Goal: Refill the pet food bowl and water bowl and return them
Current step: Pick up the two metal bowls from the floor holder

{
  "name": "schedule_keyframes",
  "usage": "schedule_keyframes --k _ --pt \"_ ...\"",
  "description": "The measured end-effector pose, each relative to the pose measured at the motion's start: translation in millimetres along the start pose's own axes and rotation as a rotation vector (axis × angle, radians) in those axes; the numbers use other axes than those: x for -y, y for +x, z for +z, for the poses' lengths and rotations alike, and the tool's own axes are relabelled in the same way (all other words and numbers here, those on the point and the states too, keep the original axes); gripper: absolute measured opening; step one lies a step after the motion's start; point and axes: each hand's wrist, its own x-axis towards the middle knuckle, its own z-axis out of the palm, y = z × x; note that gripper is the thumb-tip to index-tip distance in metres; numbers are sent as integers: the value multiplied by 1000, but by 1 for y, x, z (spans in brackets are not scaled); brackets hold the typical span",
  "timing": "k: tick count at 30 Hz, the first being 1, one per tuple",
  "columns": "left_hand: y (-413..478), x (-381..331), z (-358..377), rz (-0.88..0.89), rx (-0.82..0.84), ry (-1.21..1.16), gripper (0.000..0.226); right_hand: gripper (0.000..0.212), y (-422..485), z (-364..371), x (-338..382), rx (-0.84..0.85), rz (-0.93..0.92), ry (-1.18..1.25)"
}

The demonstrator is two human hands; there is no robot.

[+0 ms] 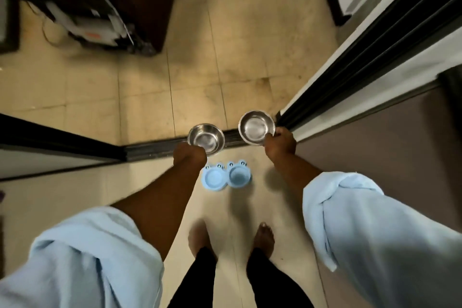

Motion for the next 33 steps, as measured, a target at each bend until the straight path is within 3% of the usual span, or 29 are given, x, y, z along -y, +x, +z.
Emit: schedule_keyframes --k 4,12,17,22,33 --pt "-128 -85 -68 118 -41 58 38 23 -37 -63 57 0 -66 42" --pt "-221 -147 -130 176 -3 83 36 30 -109 -166 100 -88 -66 162" --pt "-276 -166 -151 312 26 99 30 31 -144 -224 112 -152 -138 171" --pt "-328 -185 -145 486 84 214 31 29 -182 -276 110 -261 -263 106" --pt "-421 -219 -74 836 261 343 34 14 -220 -384 33 -575 -205 104"
